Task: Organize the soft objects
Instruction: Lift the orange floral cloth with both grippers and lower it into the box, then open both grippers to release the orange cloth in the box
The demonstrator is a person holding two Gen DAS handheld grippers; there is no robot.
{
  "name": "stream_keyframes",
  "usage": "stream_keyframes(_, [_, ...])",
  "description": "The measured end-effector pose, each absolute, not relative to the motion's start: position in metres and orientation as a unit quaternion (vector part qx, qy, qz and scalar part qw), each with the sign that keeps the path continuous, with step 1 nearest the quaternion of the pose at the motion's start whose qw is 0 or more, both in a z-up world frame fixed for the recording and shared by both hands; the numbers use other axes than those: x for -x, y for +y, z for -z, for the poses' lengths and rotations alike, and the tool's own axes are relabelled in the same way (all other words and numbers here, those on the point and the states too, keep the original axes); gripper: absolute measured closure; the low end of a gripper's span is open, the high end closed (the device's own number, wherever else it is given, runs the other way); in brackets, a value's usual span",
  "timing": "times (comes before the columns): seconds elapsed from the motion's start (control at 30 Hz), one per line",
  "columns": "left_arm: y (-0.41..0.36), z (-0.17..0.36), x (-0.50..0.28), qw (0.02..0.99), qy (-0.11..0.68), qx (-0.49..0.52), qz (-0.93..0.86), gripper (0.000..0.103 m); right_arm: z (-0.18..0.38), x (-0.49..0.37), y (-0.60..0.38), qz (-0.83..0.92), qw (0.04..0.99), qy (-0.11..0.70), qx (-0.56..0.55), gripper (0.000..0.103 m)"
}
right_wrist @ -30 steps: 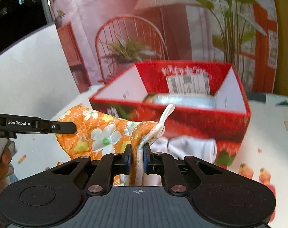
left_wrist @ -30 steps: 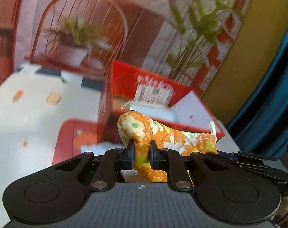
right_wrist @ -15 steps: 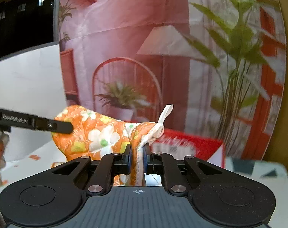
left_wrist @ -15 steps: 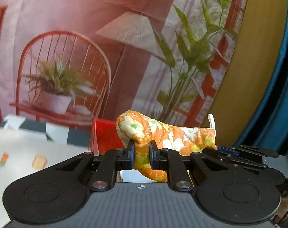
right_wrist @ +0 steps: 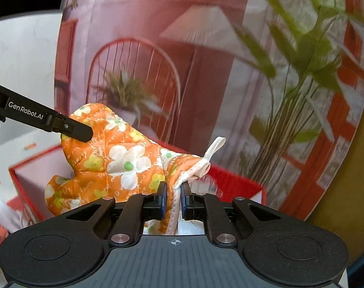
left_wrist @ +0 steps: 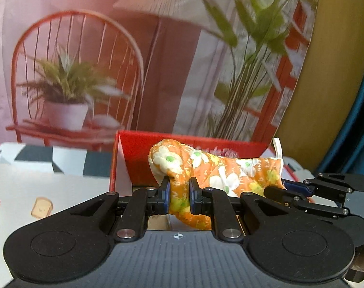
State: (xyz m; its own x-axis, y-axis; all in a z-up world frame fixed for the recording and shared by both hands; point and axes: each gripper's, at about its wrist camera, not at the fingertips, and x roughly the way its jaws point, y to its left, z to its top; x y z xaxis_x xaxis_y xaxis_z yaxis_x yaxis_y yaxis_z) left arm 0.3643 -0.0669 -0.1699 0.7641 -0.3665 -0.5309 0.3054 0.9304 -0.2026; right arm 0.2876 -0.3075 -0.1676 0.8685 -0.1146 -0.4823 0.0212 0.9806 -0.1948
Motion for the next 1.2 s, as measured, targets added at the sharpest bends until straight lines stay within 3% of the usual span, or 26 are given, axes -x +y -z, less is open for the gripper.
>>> stream_keyframes(0.53, [-0.067,0.185,-0.359,0.909,0.364,0.040,0.197,0.087,0.179,-0.275,-0.321,0.017,0.941,0.334,-0.054,0.093])
stream_keyframes(1.2, [-0.069,0.194,-0.369,0.897,0.401,0.032,0.184,0.087,0.184,-0.288,-0.330,0.041,0.917,0.380,-0.113,0.093])
